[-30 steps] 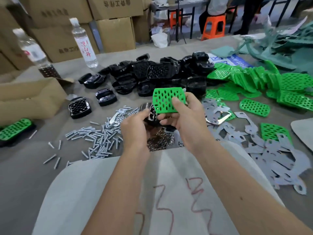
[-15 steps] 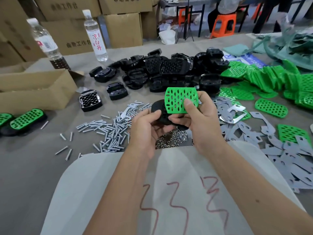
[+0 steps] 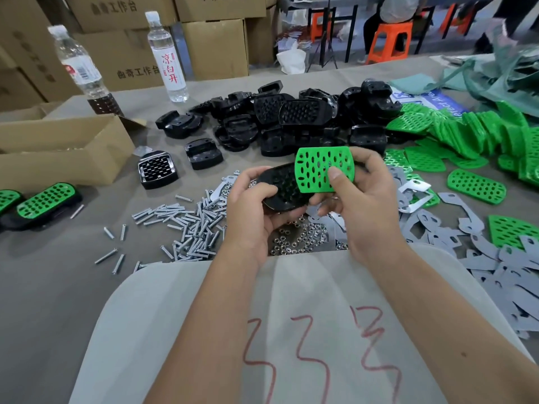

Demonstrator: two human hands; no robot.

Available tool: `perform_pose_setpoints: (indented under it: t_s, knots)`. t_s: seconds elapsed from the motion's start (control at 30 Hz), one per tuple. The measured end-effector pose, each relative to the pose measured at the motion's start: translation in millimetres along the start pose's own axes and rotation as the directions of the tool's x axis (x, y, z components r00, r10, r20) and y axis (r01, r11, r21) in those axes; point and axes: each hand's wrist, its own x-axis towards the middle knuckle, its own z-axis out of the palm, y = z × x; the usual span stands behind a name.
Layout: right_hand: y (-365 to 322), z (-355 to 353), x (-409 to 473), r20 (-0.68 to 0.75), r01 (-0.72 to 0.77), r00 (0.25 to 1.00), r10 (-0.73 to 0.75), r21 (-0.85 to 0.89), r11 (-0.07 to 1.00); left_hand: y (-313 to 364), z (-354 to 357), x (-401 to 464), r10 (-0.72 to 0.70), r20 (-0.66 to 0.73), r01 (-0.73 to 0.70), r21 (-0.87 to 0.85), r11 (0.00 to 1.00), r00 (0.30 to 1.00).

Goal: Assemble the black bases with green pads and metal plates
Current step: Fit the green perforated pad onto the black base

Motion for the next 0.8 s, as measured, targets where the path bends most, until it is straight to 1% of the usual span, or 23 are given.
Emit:
perform_pose_setpoints:
  t_s: [0.07,0.13,0.23,0.4,0.5,0.6,0.67,0.8]
  knots:
    - [1.3,-2.7,3.8,-0.097,-0.004,0.995,0.000,-0.044,0.999,-0.8,0.2,1.8,-0.023,-0.022,0.022,-0.053,0.998,1.000]
    - [2.4,-5.6,6.7,-0.136,-0.027,0.991,0.015,-0.083,0.996,-1.8,-0.3,3.7,-0.035,-0.033,0.032,-0.082,0.996,0.999]
    - [3.7,-5.0,6.2,-0.093,-0.056,0.995,0.046,-0.108,0.993,-3.2,-0.3,4.2,-0.030,-0.052,0.027,-0.059,0.998,0.998]
    - [6.1,1.8,-0.1,0.028,-0.022,0.999,0.029,-0.227,0.974,-4.8,3.8,0.8,0.023,-0.059,-0.019,0.062,0.998,0.998]
    - [8.4,1.0,-1.2,0.050,0.019,0.999,-0.003,-0.319,0.948,-6.0,5.4,-1.1,0.080,-0.086,-0.070,0.120,0.990,0.993]
    - [11.2,1.4,-1.7,0.054,0.046,0.998,-0.027,-0.386,0.921,-7.2,7.1,-3.0,0.105,-0.116,-0.088,0.144,0.986,0.988]
    - [11.3,0.9,-1.0,0.059,0.051,0.998,-0.030,-0.397,0.916,-8.3,8.0,-3.9,0.124,-0.128,-0.103,0.155,0.982,0.984]
    - [8.5,-3.6,3.5,0.085,0.011,0.996,0.019,-0.341,0.940,-9.2,10.9,-6.4,0.147,-0.152,-0.119,0.182,0.976,0.977]
